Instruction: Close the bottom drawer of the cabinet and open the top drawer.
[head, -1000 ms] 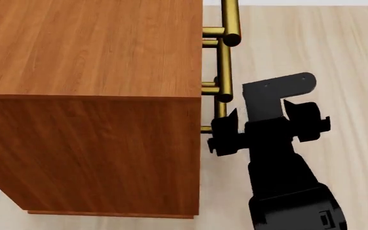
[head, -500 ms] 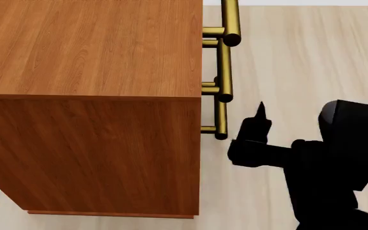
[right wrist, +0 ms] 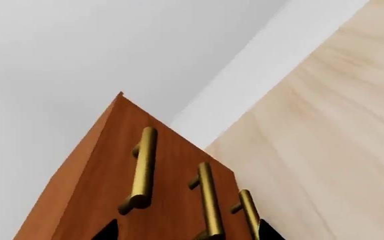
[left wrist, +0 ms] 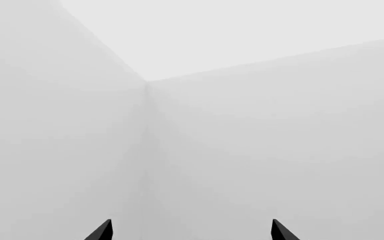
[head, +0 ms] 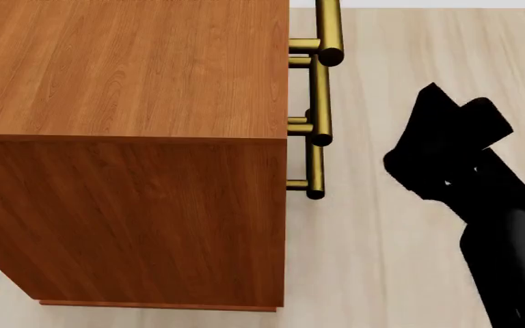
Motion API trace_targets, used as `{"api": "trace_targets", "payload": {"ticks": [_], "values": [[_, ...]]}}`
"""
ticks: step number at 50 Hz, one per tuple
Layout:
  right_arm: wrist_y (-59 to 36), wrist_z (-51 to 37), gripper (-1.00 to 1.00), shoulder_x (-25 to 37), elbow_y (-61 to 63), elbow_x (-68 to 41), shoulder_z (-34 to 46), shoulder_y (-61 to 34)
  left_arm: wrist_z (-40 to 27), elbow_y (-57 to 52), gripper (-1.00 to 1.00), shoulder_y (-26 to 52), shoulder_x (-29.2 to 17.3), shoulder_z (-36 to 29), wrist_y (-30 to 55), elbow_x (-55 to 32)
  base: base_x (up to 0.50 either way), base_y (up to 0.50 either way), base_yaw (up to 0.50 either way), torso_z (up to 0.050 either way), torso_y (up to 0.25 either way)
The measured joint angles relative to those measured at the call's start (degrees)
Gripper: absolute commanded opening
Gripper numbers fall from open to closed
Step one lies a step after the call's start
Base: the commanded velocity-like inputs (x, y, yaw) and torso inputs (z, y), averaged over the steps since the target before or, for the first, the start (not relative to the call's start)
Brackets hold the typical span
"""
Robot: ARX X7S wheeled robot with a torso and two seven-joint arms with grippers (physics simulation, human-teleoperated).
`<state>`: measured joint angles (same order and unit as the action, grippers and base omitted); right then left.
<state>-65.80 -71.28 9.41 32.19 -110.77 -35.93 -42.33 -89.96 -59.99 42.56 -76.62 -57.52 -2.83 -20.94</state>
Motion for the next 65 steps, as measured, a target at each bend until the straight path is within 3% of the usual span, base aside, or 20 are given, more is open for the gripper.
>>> {"api": "trace_targets", "payload": {"ticks": [11,26,42,65], "values": [[11.2,-11.0,1.0,-1.4,-1.5,-10.8,1.9,-3.9,0.0,0.0,1.0,0.5,-0.1,-0.3,0.1,-0.2,0.0,0.0,0.0,0.0,0.0],[25.4,-14.3,1.0,5.7,-9.4,-21.0,12.4,-9.1,0.0,0.0,1.0,1.6,0.0,-1.3,0.4,-0.5,0.0,0.0,0.0,0.0,0.0],[27.8,-10.1,1.0,9.7,-24.2,-24.7,18.3,-14.1,0.0,0.0,1.0,2.6,0.2,-2.1,1.0,-1.0,0.0,0.0,0.0,0.0,0.0],[25.8,-5.2,1.0,9.0,-36.4,-20.7,27.3,-19.2,0.0,0.0,1.0,3.1,0.1,-2.7,0.8,-1.0,0.0,0.0,0.0,0.0,0.0]]}}
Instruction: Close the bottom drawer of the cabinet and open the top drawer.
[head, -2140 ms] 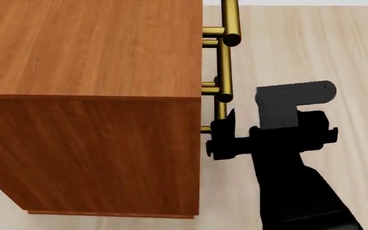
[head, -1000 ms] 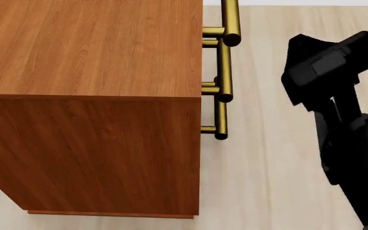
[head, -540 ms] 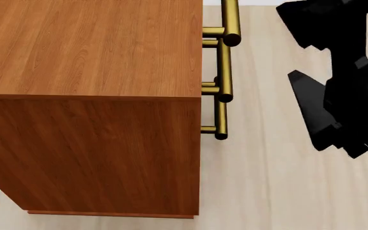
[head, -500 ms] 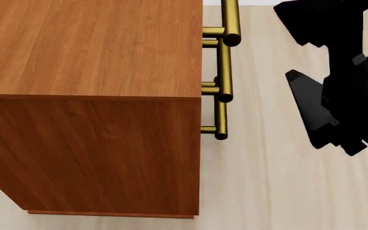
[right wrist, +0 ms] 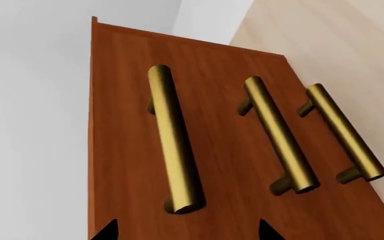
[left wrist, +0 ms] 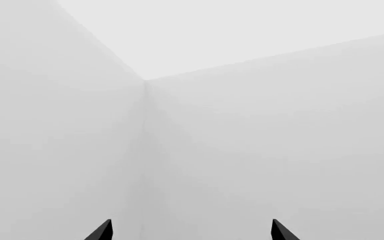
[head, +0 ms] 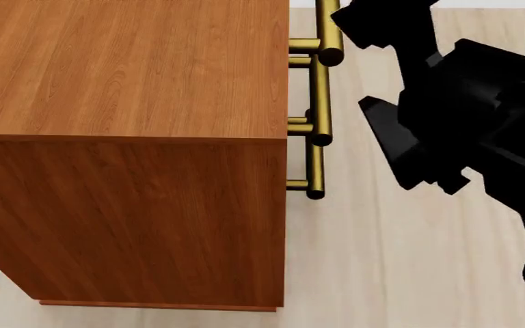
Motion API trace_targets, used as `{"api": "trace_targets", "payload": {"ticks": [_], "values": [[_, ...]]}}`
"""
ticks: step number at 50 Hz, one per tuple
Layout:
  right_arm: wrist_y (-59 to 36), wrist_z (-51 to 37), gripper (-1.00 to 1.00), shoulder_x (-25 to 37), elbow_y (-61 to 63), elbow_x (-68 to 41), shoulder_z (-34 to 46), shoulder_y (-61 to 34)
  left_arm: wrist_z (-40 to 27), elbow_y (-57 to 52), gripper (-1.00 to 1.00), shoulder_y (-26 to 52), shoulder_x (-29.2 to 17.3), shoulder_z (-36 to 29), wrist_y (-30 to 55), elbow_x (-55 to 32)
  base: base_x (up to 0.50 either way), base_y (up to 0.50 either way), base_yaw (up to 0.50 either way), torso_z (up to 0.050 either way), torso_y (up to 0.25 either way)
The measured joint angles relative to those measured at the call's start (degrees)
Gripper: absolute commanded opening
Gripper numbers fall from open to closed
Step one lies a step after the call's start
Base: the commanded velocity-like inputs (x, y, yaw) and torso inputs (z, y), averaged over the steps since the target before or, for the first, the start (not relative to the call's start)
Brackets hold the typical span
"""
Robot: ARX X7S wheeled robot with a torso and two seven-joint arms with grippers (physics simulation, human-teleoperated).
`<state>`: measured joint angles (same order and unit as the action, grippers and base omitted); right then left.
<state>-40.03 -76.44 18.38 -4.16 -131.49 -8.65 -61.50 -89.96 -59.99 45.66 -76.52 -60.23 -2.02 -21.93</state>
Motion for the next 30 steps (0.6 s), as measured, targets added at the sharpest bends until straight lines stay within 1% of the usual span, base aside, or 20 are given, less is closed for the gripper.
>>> {"api": "trace_targets", "payload": {"ticks": [30], "values": [[-1.9,5.2,1.0,-0.4,-8.3,4.9,6.0,-4.4,0.0,0.0,1.0,-0.1,-0.1,0.2,-0.1,0.1,0.0,0.0,0.0,0.0,0.0]]}}
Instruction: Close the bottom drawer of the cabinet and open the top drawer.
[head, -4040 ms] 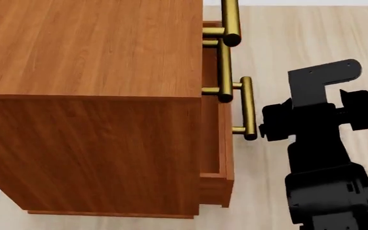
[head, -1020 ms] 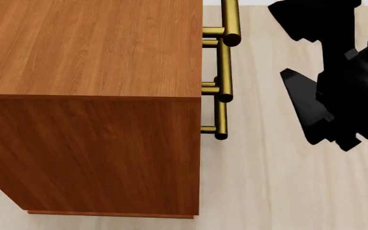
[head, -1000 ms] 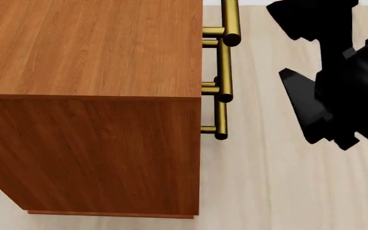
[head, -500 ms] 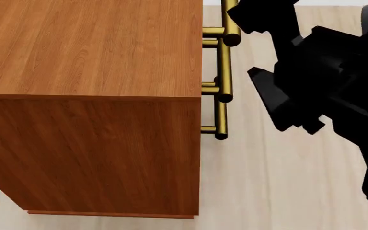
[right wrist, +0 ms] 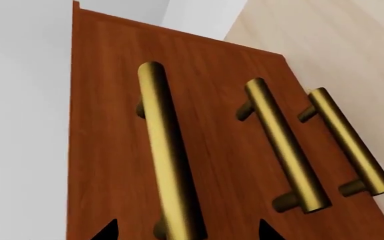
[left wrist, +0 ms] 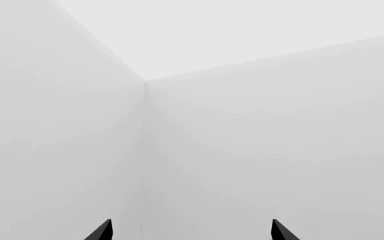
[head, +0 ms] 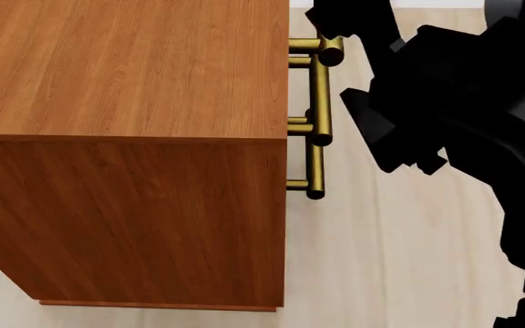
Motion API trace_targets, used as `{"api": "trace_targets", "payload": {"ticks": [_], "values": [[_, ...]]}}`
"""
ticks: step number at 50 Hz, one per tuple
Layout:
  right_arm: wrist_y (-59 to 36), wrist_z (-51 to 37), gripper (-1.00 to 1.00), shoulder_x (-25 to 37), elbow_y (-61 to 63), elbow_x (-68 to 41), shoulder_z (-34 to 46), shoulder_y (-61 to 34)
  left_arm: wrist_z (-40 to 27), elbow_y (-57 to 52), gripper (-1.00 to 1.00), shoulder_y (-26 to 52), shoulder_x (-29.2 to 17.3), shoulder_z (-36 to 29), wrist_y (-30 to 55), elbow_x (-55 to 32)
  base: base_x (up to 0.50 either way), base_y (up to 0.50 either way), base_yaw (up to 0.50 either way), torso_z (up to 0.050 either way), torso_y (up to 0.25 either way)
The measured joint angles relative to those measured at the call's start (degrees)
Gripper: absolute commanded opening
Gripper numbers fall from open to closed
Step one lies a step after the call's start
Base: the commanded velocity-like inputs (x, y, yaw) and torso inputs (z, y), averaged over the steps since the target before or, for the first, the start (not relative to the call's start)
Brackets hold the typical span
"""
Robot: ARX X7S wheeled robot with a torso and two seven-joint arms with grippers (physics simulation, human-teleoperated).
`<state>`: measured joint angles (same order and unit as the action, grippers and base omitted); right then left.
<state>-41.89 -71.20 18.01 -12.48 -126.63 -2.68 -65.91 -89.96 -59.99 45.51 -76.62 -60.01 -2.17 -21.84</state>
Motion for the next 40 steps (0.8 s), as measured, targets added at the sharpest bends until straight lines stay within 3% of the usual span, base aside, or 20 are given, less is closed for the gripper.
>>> {"api": "trace_targets", "payload": {"ticks": [7,8,40], "values": [[-0.3,0.8,1.0,0.0,-0.8,0.5,0.7,-0.5,0.0,0.0,1.0,0.3,0.0,-0.3,0.0,-0.1,0.0,0.0,0.0,0.0,0.0],[-0.3,0.8,-1.0,0.0,-0.9,0.5,0.8,-0.6,0.0,0.0,1.0,0.4,0.0,-0.3,0.0,-0.1,0.0,0.0,0.0,0.0,0.0],[1.6,0.5,-1.0,2.3,0.0,-1.1,1.4,-0.2,0.0,0.0,1.0,1.7,0.0,-1.6,0.3,-0.4,0.0,0.0,0.0,0.0,0.001]]}}
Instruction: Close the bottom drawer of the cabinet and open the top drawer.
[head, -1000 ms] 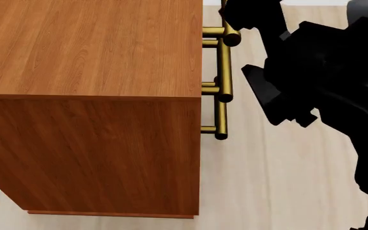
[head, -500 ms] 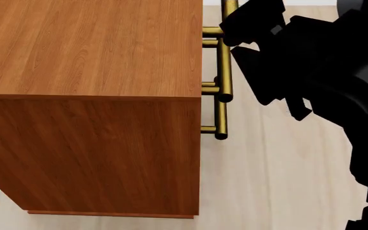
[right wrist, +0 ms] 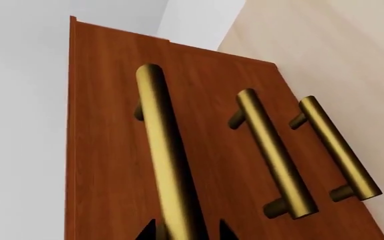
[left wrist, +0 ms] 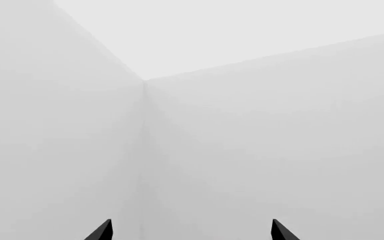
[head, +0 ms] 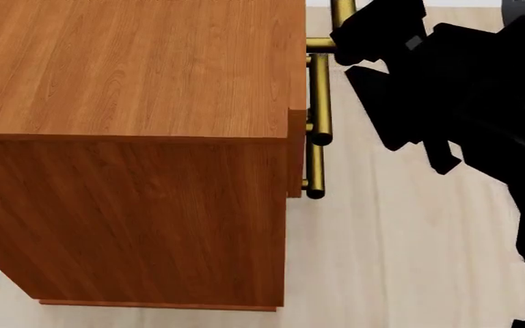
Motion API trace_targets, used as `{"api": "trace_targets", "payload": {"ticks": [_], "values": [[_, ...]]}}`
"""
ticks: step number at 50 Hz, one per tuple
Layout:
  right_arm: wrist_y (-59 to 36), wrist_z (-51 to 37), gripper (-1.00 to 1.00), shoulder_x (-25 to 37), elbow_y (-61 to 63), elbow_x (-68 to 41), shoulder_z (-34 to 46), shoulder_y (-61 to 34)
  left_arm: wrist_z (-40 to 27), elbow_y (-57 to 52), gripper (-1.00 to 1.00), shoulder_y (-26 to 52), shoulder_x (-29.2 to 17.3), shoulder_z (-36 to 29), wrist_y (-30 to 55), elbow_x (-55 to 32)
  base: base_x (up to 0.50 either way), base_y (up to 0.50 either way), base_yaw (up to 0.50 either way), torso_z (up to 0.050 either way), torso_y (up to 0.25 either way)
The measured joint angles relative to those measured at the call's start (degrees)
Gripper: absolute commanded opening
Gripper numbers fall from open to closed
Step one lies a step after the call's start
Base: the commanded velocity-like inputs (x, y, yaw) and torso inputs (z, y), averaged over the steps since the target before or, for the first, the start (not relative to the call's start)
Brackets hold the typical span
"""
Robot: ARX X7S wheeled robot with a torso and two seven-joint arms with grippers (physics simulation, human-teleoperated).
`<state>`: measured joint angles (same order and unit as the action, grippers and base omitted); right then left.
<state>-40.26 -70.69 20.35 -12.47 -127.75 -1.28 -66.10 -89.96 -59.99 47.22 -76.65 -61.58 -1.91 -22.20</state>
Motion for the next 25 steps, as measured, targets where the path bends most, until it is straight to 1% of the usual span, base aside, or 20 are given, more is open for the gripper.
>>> {"api": "trace_targets", "payload": {"ticks": [25], "values": [[2.3,-2.2,-1.0,4.3,2.9,0.8,-3.1,1.7,0.0,0.0,1.0,1.1,0.2,-1.1,0.4,-0.4,0.0,0.0,0.0,0.001,0.005]]}}
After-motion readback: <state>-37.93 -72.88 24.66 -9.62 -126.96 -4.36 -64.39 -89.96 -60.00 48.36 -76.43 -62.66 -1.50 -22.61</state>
